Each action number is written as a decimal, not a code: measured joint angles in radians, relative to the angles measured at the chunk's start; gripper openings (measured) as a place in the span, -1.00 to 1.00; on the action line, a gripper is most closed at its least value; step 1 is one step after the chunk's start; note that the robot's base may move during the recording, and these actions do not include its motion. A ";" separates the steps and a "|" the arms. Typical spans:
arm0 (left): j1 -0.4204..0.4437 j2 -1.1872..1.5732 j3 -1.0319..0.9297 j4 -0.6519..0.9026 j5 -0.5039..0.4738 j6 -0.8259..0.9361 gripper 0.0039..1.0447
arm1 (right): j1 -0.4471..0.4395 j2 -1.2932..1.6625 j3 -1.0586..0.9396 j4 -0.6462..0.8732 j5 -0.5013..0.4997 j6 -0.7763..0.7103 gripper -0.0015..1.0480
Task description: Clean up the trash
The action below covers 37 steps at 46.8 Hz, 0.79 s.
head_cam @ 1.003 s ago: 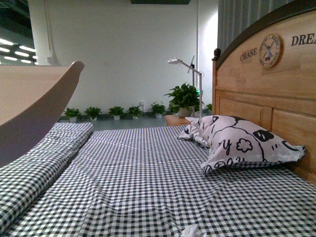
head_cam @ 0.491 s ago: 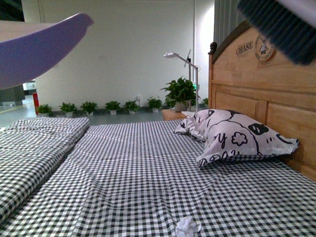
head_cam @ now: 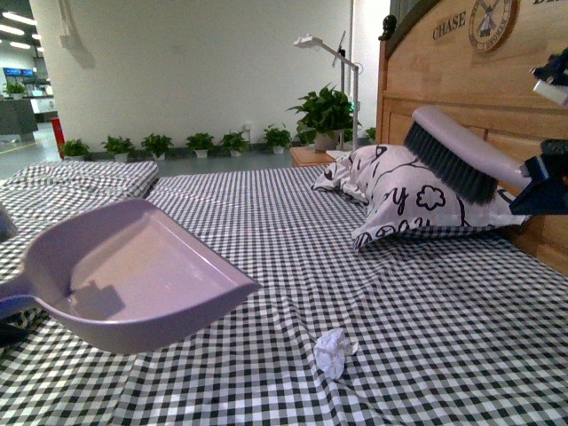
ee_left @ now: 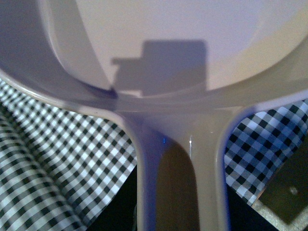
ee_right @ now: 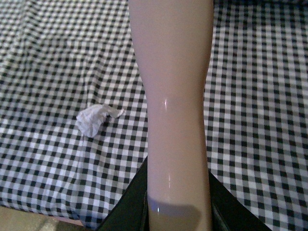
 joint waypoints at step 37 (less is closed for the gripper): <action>-0.151 0.412 0.229 -0.068 -0.021 0.112 -0.55 | 0.095 0.317 0.077 0.029 0.189 -0.048 -0.64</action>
